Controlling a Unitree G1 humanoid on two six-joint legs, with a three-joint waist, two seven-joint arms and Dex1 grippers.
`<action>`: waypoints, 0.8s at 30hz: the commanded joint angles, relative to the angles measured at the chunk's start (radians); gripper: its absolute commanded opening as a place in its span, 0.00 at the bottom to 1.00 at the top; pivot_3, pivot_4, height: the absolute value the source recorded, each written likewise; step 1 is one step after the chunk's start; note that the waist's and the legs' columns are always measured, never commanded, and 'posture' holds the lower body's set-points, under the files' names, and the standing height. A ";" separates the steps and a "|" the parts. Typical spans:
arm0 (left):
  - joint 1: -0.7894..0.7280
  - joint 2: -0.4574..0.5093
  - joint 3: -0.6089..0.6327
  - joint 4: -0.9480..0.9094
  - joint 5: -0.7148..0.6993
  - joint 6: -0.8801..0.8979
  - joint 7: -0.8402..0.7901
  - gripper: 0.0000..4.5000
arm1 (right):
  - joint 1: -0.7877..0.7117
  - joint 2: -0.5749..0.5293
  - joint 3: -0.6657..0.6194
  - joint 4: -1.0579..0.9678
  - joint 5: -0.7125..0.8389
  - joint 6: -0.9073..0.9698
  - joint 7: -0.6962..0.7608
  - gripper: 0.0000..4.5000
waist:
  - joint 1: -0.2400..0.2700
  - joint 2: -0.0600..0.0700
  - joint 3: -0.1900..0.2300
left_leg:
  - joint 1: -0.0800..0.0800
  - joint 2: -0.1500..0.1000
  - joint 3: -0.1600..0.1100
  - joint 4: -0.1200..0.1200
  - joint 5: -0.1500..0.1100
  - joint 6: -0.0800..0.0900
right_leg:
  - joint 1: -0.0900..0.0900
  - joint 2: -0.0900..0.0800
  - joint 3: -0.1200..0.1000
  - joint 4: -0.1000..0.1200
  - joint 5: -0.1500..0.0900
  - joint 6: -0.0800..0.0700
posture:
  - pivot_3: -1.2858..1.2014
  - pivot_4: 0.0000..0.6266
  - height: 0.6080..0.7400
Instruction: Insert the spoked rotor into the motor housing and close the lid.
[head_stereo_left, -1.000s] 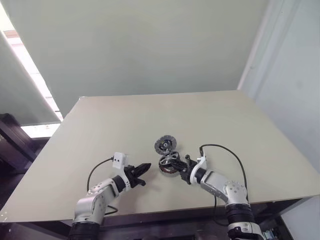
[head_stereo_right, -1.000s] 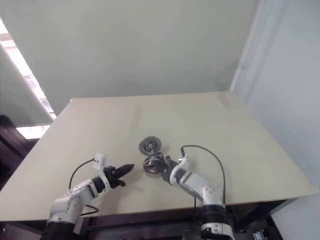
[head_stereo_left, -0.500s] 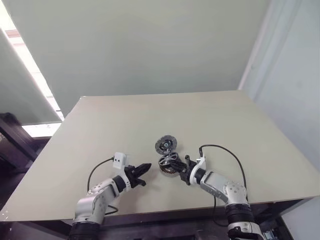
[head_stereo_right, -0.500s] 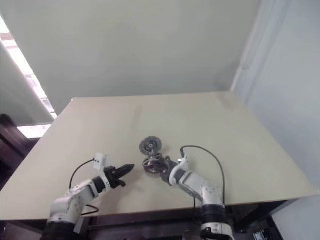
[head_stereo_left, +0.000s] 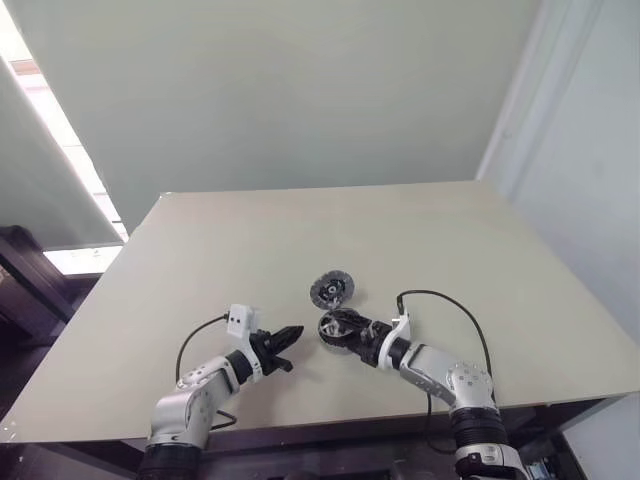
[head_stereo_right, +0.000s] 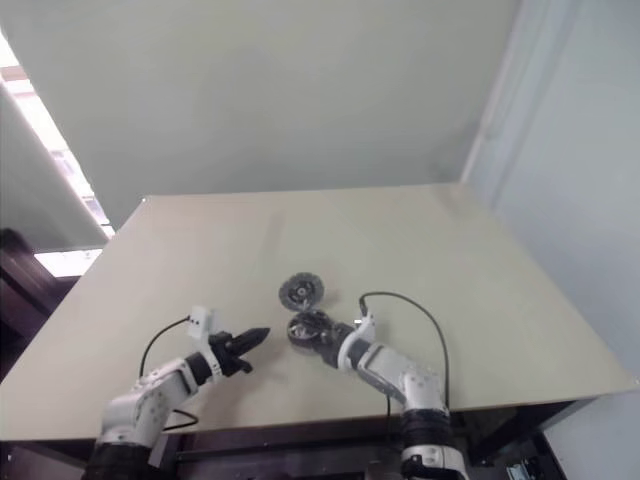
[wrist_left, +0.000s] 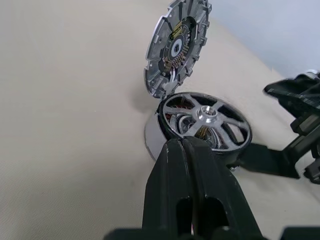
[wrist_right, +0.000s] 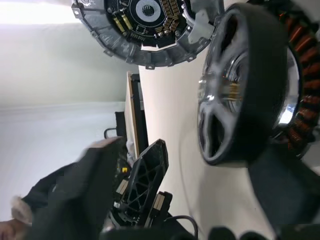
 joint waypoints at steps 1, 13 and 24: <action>-0.020 0.001 0.000 -0.021 0.006 -0.019 -0.006 0.00 | 0.050 0.152 0.048 -0.055 0.007 0.015 -0.006 0.99 | 0.000 0.000 0.000 | 0.000 0.000 0.000 0.000 0.000 0.000 | 0.000 0.000 0.000 0.000 0.000 0.000 | 0.52 0.00 1.00; -0.018 -0.011 0.003 -0.019 0.009 -0.025 -0.006 0.00 | 0.141 -0.041 0.174 -0.498 0.016 0.208 -0.117 0.99 | 0.000 0.000 0.000 | -0.002 0.000 -0.001 -0.001 -0.001 0.001 | -0.001 -0.001 0.000 -0.001 0.000 0.000 | 0.52 0.00 1.00; -0.025 -0.015 0.001 -0.010 0.009 -0.028 -0.008 0.00 | 0.151 -0.272 0.420 -0.684 -0.352 0.033 0.056 0.99 | 0.000 -0.002 0.001 | -0.001 0.000 0.001 0.000 -0.001 0.001 | -0.001 -0.001 0.000 -0.001 -0.002 -0.002 | 0.52 0.00 1.00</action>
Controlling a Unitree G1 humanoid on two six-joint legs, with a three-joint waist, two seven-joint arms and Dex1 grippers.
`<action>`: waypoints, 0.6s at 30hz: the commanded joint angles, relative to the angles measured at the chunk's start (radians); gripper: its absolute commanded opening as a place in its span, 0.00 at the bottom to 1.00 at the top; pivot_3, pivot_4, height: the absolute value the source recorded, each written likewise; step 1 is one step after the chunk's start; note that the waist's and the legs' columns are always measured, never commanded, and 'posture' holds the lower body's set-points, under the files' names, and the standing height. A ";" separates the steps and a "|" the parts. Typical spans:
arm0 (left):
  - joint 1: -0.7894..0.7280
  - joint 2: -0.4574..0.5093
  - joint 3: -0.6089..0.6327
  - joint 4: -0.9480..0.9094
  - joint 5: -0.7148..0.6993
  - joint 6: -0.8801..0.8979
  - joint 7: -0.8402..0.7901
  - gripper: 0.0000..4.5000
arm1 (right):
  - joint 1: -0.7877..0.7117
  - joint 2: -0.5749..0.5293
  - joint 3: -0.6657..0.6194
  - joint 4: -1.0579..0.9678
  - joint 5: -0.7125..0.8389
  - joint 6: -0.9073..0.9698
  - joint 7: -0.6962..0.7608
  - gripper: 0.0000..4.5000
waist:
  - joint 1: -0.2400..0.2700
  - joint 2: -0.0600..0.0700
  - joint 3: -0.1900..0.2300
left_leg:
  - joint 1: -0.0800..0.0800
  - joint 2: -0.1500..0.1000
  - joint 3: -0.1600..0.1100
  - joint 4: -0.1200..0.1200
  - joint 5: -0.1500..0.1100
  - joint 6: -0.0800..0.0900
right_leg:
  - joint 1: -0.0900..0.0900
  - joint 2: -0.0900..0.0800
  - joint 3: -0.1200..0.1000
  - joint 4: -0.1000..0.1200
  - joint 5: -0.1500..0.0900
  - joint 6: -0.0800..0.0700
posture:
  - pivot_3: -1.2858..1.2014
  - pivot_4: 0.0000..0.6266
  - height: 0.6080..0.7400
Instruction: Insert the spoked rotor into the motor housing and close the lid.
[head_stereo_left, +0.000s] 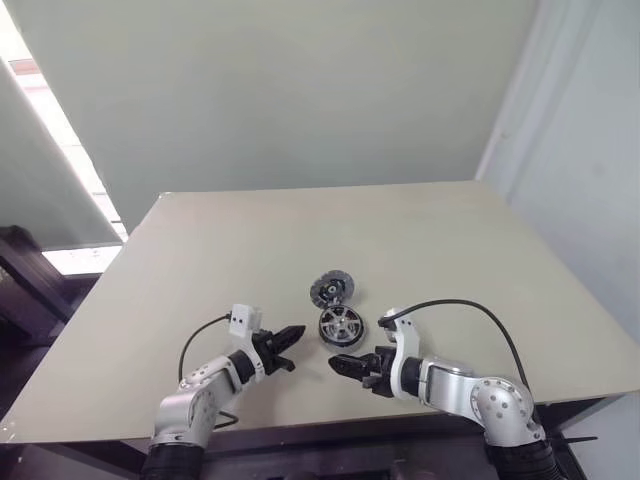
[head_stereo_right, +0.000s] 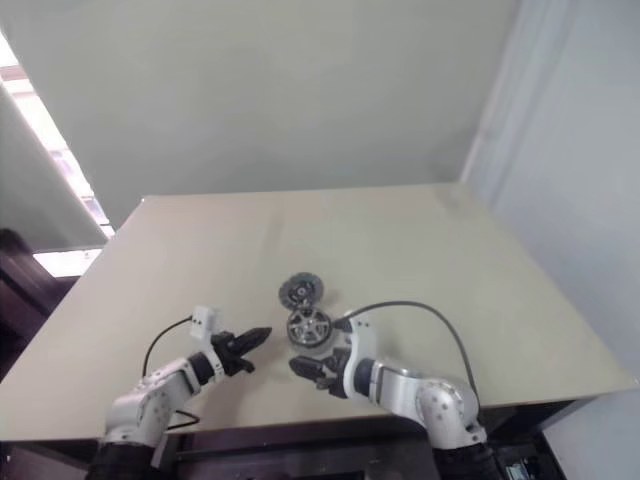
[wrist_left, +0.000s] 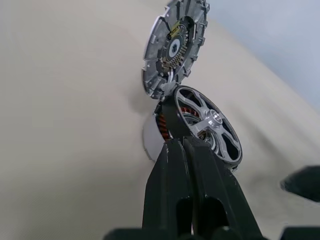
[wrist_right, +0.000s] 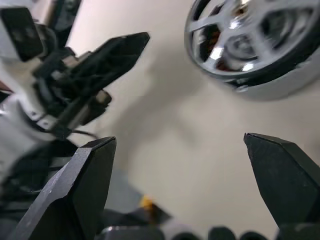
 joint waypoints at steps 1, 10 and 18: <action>-0.019 0.000 0.005 -0.017 -0.002 -0.015 -0.007 0.00 | -0.018 0.001 0.061 -0.068 -0.098 -0.110 0.081 0.99 | 0.001 0.000 0.000 | 0.000 0.000 0.000 0.000 0.000 0.000 | 0.000 0.000 0.000 0.000 0.000 0.000 | 0.52 0.00 1.00; -0.017 0.005 0.011 -0.022 -0.002 -0.013 -0.003 0.00 | -0.047 -0.015 0.147 -0.051 -0.312 -0.306 0.211 0.99 | 0.002 -0.002 0.001 | 0.000 0.000 -0.001 0.001 0.000 0.000 | 0.001 0.000 0.000 0.000 0.001 0.002 | 0.52 0.00 1.00; -0.020 0.005 0.011 -0.019 -0.002 -0.013 -0.003 0.00 | -0.094 -0.016 0.199 0.055 -0.520 -0.448 0.244 0.54 | 0.002 -0.003 0.001 | 0.000 0.000 -0.001 0.000 0.000 0.000 | 0.000 0.000 0.000 0.000 0.001 0.002 | 0.52 0.00 1.00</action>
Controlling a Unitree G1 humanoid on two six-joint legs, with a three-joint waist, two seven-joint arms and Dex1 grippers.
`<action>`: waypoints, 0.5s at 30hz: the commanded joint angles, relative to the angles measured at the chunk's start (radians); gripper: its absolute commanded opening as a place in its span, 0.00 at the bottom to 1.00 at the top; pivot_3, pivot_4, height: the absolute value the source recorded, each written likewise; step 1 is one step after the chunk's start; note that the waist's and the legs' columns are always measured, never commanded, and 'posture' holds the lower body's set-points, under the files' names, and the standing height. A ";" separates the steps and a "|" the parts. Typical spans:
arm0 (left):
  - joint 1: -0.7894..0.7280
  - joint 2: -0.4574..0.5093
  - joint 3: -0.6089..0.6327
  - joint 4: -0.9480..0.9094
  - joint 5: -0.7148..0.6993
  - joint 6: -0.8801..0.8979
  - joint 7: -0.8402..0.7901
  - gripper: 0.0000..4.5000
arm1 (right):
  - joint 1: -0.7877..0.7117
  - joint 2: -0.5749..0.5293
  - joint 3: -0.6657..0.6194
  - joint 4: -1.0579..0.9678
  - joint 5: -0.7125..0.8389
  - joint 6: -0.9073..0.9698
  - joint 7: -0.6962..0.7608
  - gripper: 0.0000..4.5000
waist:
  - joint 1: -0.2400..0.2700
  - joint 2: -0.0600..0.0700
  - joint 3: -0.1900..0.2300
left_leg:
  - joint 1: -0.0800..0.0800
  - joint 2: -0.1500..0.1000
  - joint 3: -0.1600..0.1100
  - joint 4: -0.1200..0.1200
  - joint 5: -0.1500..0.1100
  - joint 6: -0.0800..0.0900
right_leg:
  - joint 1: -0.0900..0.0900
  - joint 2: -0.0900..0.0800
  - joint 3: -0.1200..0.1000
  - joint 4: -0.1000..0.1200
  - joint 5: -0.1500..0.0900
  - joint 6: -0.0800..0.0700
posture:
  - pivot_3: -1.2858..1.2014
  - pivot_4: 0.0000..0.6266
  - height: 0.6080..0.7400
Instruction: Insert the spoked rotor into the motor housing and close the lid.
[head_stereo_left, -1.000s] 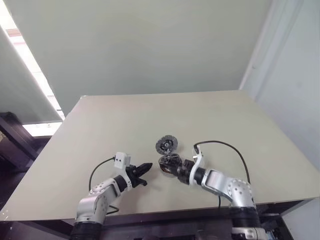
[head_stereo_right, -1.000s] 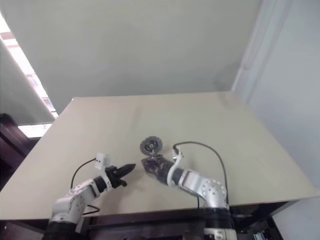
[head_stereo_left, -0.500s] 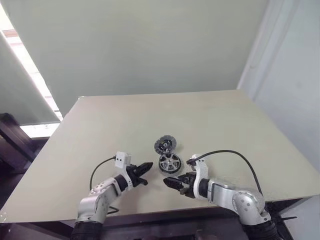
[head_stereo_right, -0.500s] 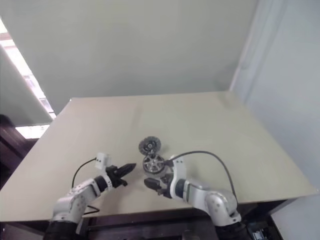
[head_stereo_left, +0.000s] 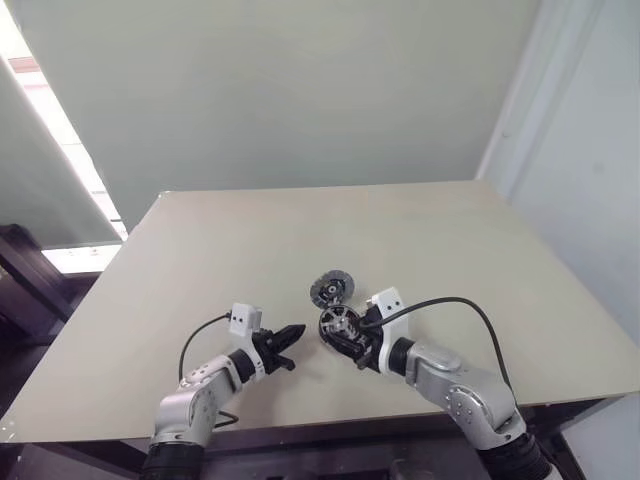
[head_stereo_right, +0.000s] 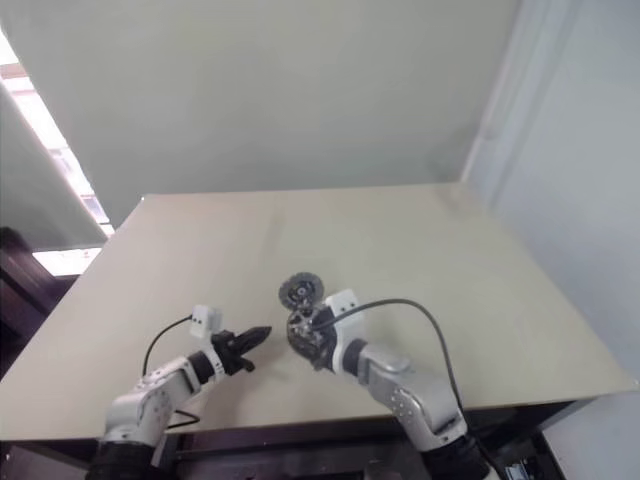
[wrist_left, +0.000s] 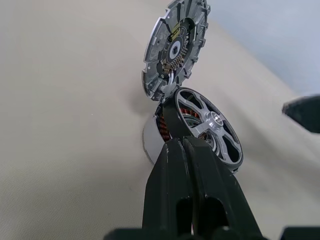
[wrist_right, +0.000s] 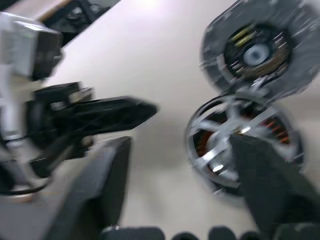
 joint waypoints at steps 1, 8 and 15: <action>-0.019 0.004 0.010 -0.018 -0.002 -0.013 -0.004 0.00 | -0.041 0.024 0.012 0.041 -0.081 -0.083 0.013 0.47 | 0.000 0.000 0.000 | 0.000 0.000 0.000 0.000 0.000 0.000 | 0.000 0.000 0.000 0.000 0.000 0.000 | 0.52 0.00 1.00; -0.020 0.003 0.010 -0.020 -0.003 -0.013 -0.002 0.00 | -0.113 0.091 0.024 0.205 -0.211 -0.155 0.007 0.01 | 0.000 0.000 0.000 | 0.000 0.000 0.000 0.000 0.000 0.000 | 0.000 0.000 0.000 0.000 0.000 0.000 | 0.52 0.00 1.00; -0.006 0.005 0.014 -0.039 -0.005 -0.012 0.002 0.00 | -0.191 0.145 0.058 0.406 -0.334 -0.184 0.009 0.01 | -0.001 0.000 0.000 | 0.000 0.000 0.000 0.000 0.000 0.000 | 0.000 0.000 0.000 0.001 0.001 0.000 | 0.52 0.00 1.00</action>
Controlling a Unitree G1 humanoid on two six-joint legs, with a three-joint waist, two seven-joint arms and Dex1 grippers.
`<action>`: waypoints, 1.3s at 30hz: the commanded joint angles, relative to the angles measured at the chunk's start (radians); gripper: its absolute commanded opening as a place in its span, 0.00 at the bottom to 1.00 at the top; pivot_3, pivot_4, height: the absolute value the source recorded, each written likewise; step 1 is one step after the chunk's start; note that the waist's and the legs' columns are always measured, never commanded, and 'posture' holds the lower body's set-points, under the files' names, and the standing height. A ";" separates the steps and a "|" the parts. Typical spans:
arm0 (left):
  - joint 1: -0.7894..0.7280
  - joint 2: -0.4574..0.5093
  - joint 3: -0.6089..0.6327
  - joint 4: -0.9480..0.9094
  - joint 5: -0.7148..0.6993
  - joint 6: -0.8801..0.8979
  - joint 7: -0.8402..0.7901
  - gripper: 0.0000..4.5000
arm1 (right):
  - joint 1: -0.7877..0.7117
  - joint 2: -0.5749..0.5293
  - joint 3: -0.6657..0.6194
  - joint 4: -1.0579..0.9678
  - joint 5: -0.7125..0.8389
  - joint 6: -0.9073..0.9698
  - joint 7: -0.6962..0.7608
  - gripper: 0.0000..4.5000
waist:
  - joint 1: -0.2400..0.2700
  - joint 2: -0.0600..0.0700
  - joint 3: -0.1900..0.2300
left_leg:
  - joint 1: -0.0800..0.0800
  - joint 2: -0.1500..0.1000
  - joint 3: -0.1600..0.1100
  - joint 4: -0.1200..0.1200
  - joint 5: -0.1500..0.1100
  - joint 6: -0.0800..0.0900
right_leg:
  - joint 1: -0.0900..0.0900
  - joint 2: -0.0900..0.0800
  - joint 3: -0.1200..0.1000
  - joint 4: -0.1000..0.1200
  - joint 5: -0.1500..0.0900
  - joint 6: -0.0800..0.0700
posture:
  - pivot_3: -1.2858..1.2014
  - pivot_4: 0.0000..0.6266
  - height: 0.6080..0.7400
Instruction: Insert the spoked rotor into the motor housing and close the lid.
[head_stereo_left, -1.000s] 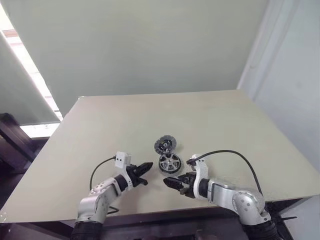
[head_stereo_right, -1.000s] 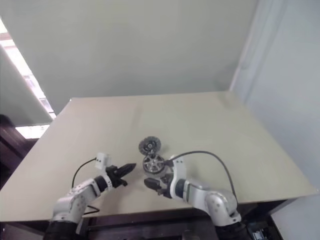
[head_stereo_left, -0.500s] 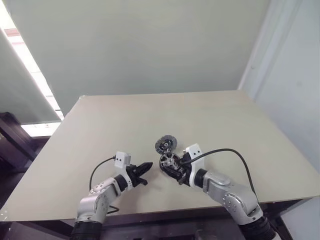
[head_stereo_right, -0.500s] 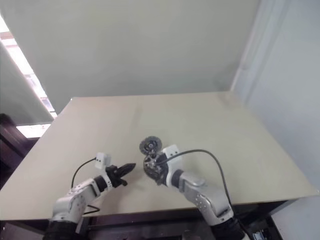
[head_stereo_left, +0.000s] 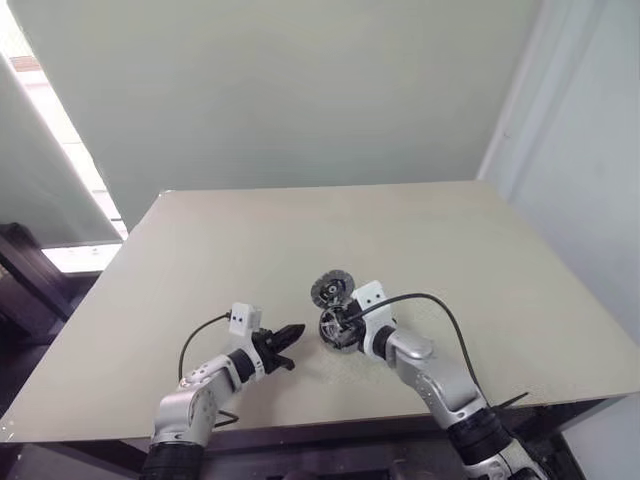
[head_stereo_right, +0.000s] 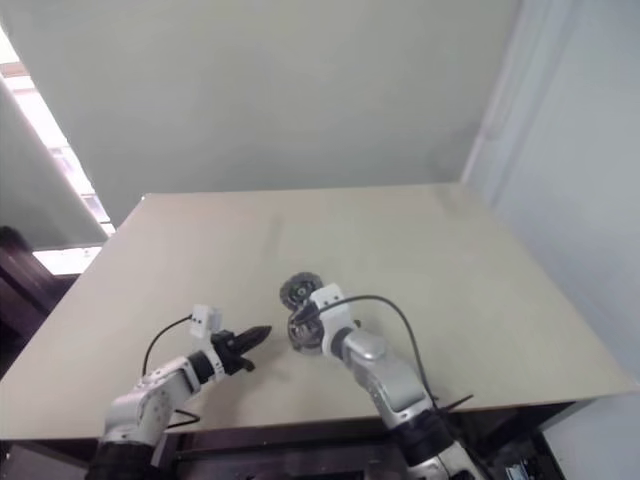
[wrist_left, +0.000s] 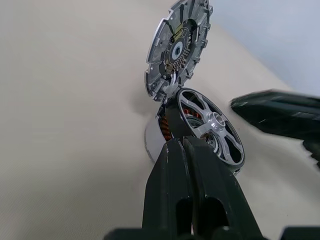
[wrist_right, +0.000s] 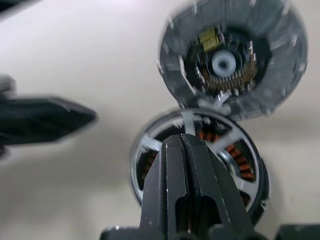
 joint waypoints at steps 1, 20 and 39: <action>-0.004 0.005 0.012 -0.040 -0.005 -0.011 0.001 0.00 | -0.057 0.031 0.019 0.084 -0.066 -0.040 0.002 0.01 | -0.001 0.000 0.000 | 0.000 0.000 0.000 0.000 0.000 0.000 | 0.000 0.000 0.000 0.000 0.000 0.000 | 0.52 0.00 1.00; 0.010 -0.006 0.003 -0.040 -0.001 -0.026 0.007 0.00 | -0.026 -0.009 -0.001 -0.106 -0.136 0.101 0.105 0.01 | 0.001 0.000 0.000 | 0.000 0.000 -0.001 0.000 0.000 0.000 | 0.001 0.000 0.000 0.001 0.000 0.000 | 0.52 0.00 1.00; -0.003 -0.015 -0.004 -0.013 0.010 -0.036 -0.002 0.00 | 0.062 -0.205 0.070 -0.332 -0.165 0.187 0.218 0.66 | 0.001 0.000 0.000 | 0.001 -0.001 -0.001 0.001 0.000 0.000 | 0.001 0.000 -0.001 0.001 0.000 0.000 | 0.52 0.00 1.00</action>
